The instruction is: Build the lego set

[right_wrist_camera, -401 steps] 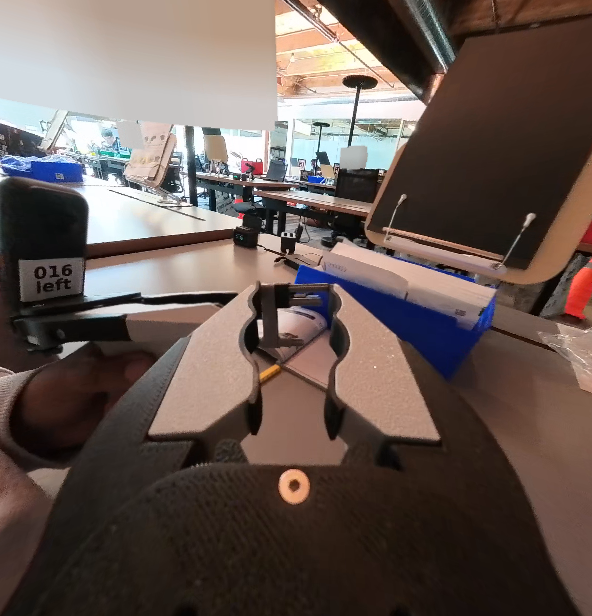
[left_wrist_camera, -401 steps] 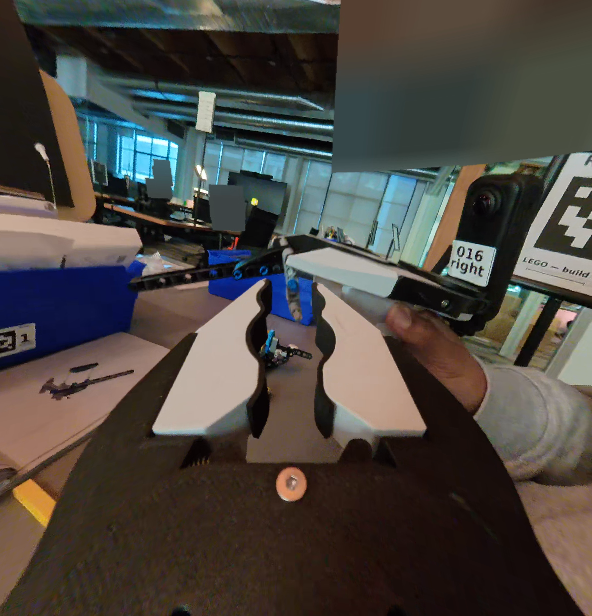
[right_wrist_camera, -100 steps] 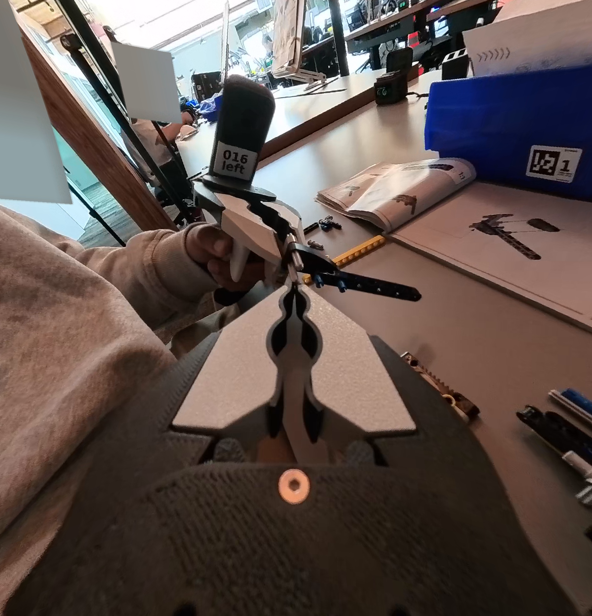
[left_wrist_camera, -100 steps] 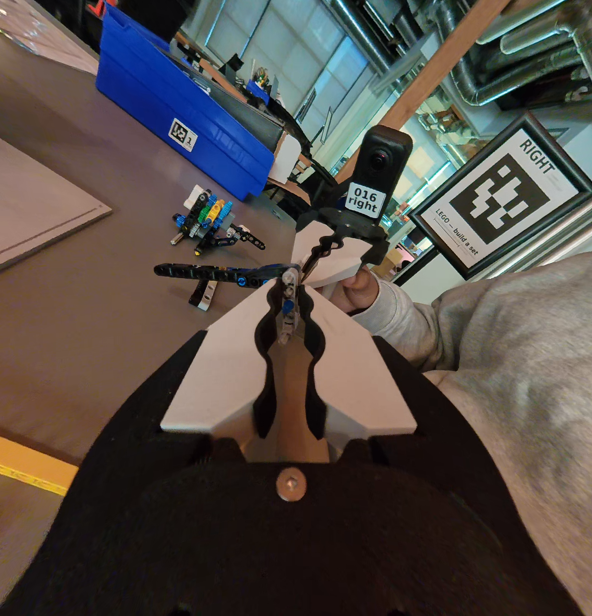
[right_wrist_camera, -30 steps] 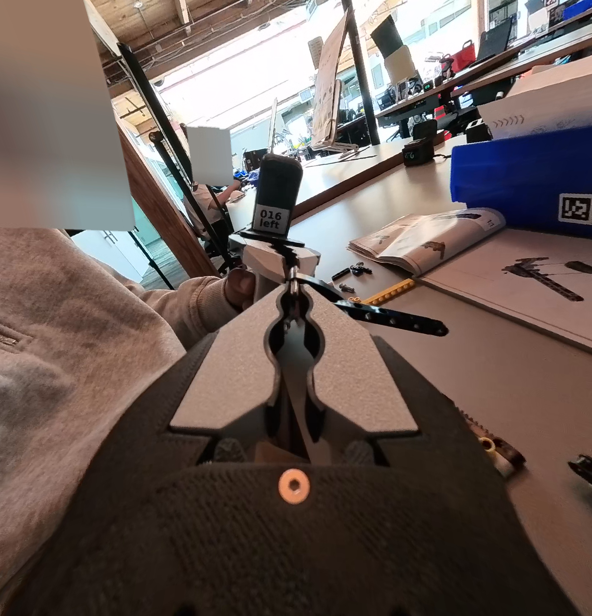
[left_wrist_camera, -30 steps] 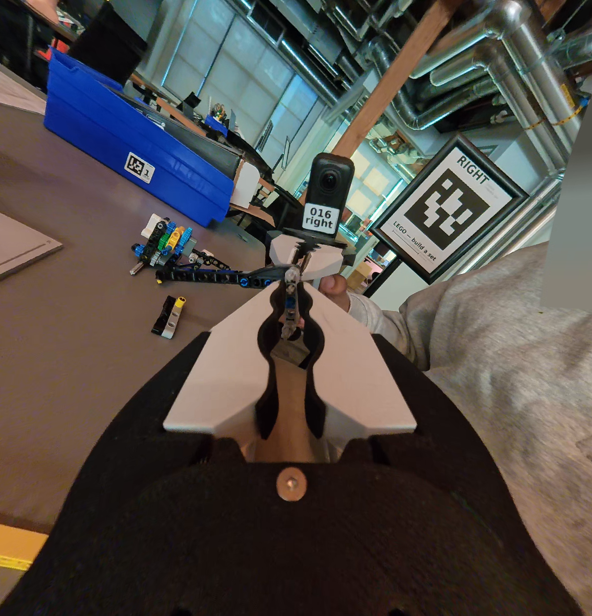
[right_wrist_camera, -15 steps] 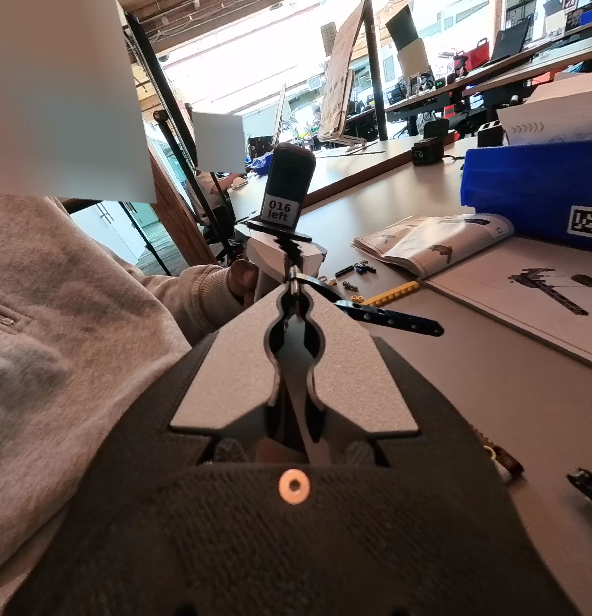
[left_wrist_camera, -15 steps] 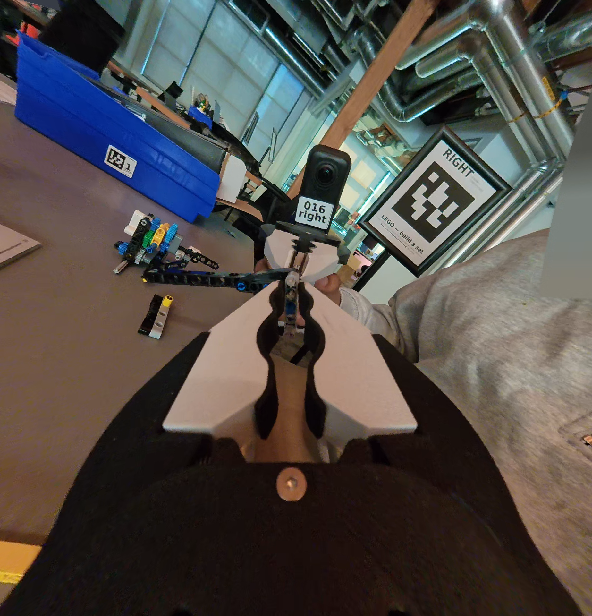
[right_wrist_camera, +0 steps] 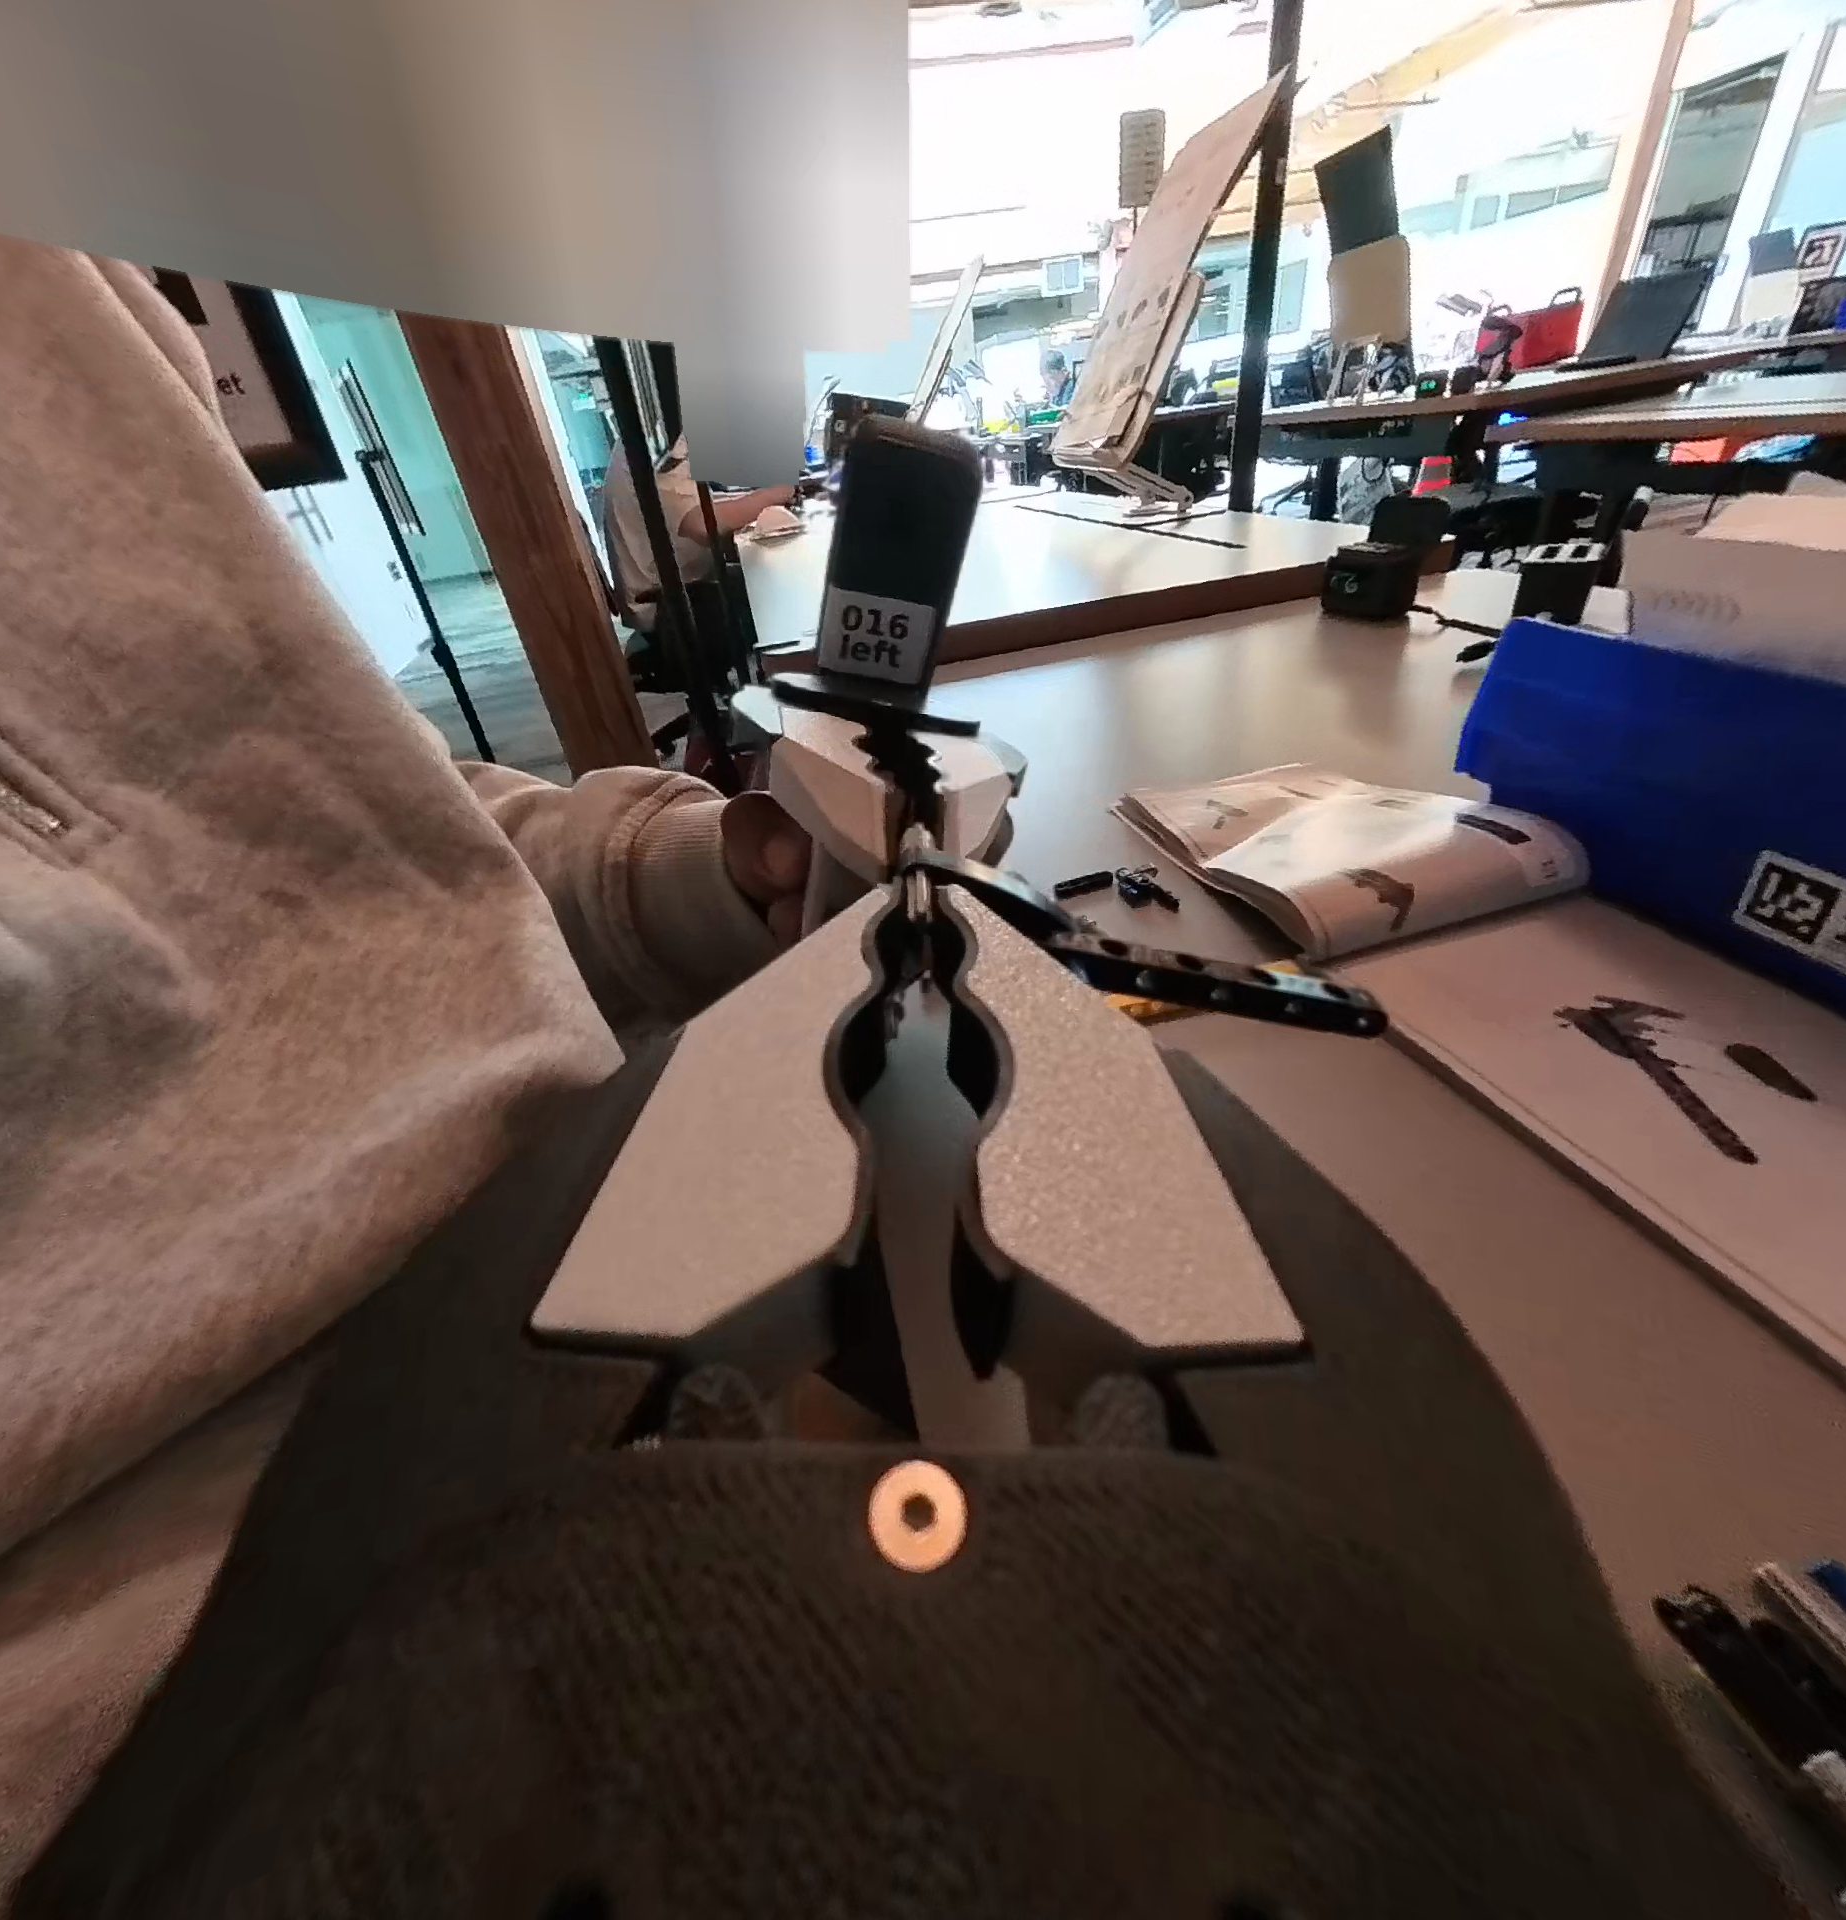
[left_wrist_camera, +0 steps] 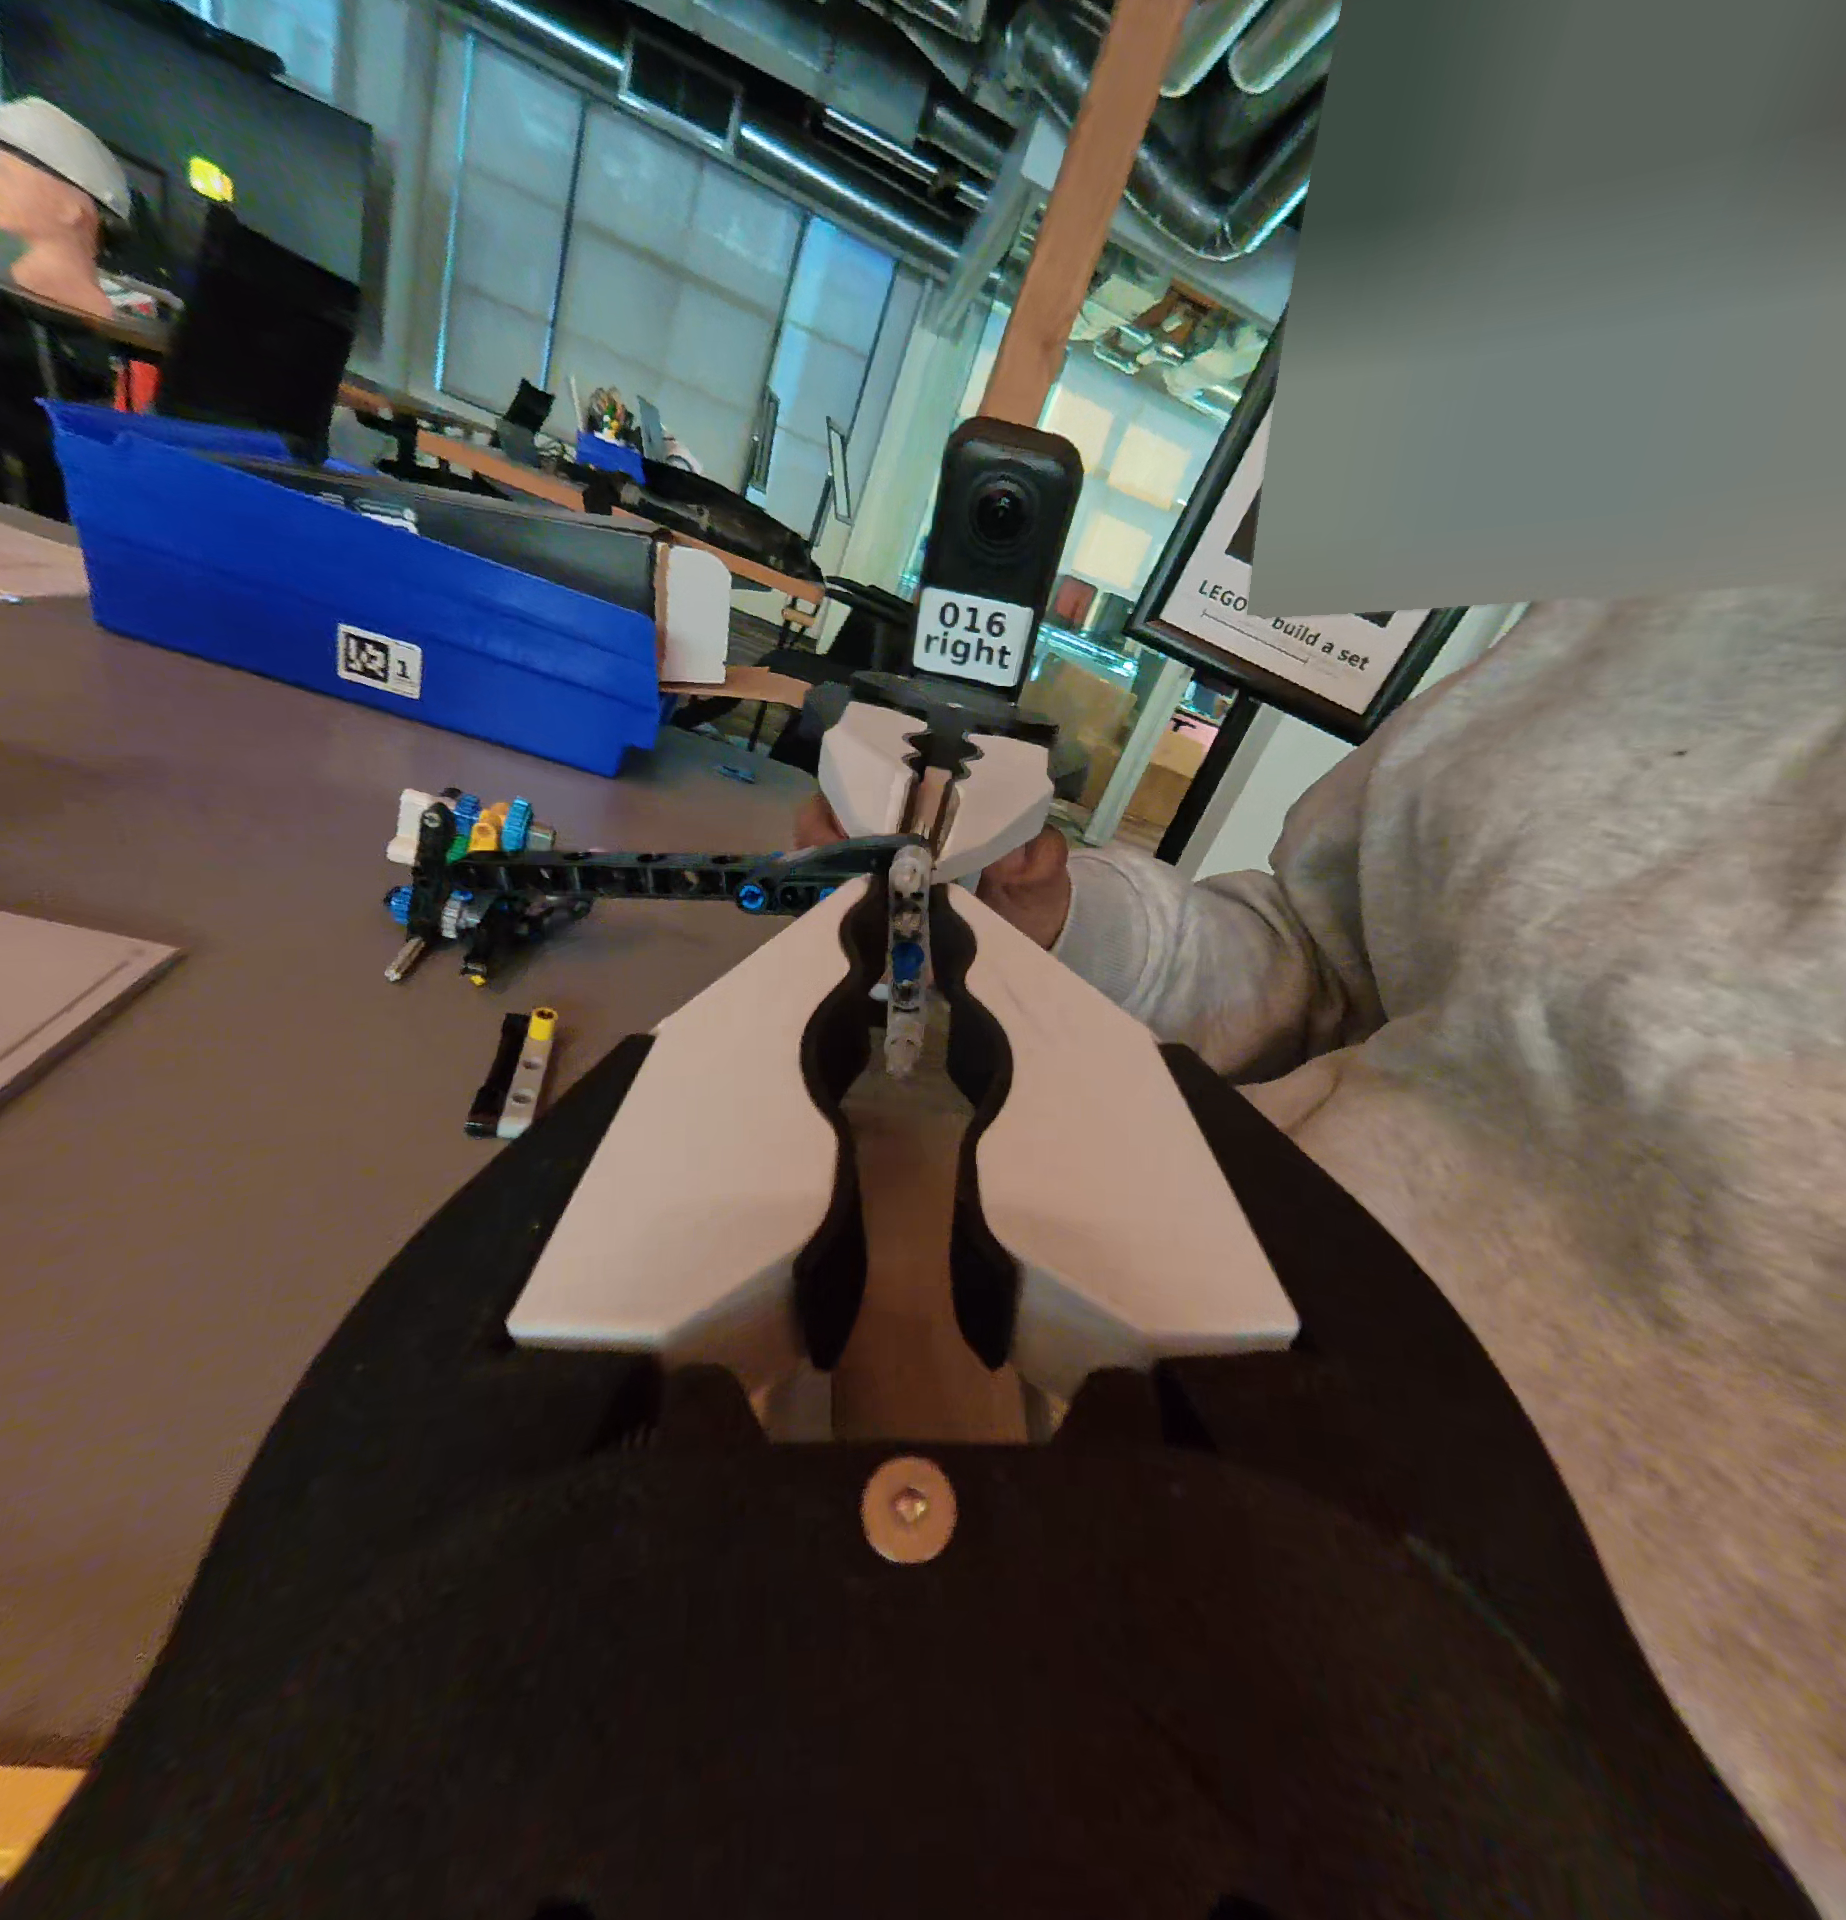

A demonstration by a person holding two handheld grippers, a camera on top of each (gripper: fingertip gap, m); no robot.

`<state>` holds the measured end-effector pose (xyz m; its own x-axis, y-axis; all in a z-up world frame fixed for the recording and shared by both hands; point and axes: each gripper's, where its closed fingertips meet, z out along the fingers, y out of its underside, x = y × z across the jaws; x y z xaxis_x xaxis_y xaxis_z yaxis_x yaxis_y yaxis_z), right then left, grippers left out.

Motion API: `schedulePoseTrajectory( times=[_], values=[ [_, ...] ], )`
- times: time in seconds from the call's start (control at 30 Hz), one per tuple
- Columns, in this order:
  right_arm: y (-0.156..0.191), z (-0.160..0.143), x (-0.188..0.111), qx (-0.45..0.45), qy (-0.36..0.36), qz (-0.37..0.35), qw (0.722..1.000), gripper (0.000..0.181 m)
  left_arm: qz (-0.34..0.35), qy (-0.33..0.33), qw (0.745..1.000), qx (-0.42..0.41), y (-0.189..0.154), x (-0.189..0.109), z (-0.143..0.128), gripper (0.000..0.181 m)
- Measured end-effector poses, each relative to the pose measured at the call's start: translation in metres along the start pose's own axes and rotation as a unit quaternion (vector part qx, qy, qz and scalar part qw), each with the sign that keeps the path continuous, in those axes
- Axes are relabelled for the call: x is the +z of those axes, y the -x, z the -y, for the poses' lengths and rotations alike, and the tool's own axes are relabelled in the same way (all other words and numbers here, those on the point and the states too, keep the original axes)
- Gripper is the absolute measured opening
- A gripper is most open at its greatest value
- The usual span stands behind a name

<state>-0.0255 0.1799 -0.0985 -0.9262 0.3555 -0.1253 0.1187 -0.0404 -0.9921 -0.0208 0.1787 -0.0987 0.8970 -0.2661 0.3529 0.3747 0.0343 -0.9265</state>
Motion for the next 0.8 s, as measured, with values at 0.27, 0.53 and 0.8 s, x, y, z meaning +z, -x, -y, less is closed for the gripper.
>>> schedulePoseTrajectory(
  times=[0.27,0.53,0.8],
  values=[
    [0.003,-0.002,-0.002,0.009,0.005,0.021,1.0,0.003,-0.01,0.008,1.0,-0.006,-0.003,0.002,-0.003,0.003],
    [0.005,-0.001,0.0,0.022,-0.001,0.027,0.999,0.003,-0.019,0.005,1.0,-0.012,-0.004,0.002,-0.001,0.003],
    [-0.016,0.018,-0.018,0.099,-0.063,0.005,0.993,0.017,0.004,-0.044,0.998,-0.047,0.012,-0.013,0.018,0.003]
  ],
)
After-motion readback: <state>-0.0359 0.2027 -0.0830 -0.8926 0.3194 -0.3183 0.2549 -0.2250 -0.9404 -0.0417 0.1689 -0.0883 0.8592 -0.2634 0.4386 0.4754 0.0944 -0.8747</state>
